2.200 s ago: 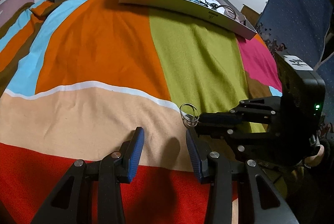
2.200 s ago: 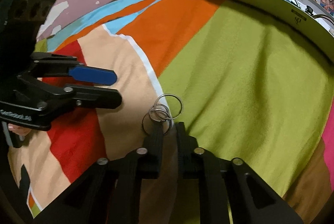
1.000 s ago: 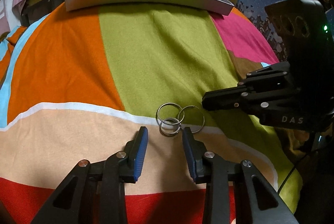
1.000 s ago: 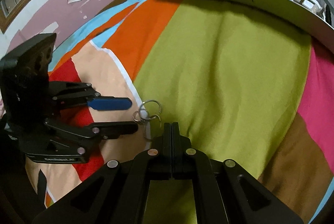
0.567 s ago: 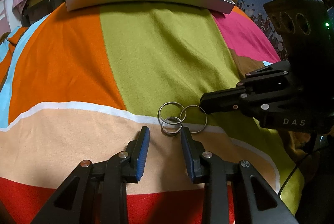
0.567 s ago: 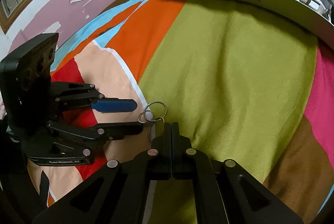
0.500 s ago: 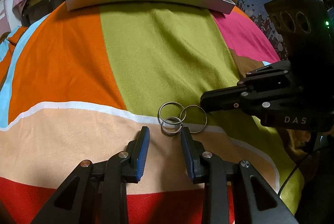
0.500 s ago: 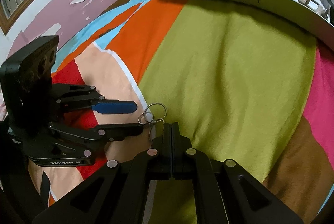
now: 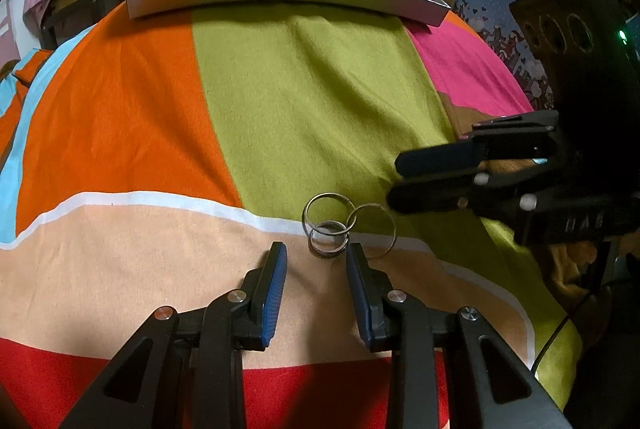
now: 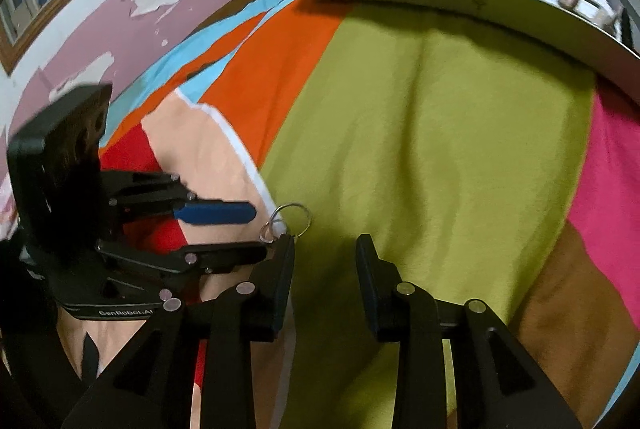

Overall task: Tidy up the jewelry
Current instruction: 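Grasp a loose silver ring with the left tool while the right tool holds its rings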

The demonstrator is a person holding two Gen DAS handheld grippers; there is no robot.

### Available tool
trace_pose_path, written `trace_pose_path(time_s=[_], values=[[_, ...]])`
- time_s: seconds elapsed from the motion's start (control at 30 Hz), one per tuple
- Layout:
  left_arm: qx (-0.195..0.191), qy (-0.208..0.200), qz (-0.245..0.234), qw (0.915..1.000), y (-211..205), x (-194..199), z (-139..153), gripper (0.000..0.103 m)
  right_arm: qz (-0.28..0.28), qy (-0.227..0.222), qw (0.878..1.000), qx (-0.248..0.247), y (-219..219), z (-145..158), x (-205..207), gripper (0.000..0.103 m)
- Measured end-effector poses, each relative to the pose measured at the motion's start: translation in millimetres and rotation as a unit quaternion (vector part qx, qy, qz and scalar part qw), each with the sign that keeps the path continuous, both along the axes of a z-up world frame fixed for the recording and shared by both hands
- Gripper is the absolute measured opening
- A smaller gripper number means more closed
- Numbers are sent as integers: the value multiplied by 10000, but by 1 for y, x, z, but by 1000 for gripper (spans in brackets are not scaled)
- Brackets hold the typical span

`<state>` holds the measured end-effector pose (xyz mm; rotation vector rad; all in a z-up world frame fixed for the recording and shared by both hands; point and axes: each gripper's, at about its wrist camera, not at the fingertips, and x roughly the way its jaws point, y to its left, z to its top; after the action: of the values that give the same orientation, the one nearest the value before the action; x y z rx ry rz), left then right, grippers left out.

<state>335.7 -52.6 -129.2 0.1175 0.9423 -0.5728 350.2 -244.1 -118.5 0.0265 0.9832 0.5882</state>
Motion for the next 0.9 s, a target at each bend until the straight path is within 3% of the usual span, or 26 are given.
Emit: trace_pose_path(time_s=[0.1,0.23,0.57,0.9], values=[[2,5,-9,10000,0,0,0,29,-7,44,9998,189,-3,1,0,28],[4,12,1,10000,1,0,1,28,208,61,9998,-9,10,-8,-2,27],[13,0,-23,10000,1,0,0,28,276,44,9989,-383,24,-17,-3,5],[60,-41,-89,9999,-5,2,-1,28,-166,-237,9980,-565,6,-5,2,3]])
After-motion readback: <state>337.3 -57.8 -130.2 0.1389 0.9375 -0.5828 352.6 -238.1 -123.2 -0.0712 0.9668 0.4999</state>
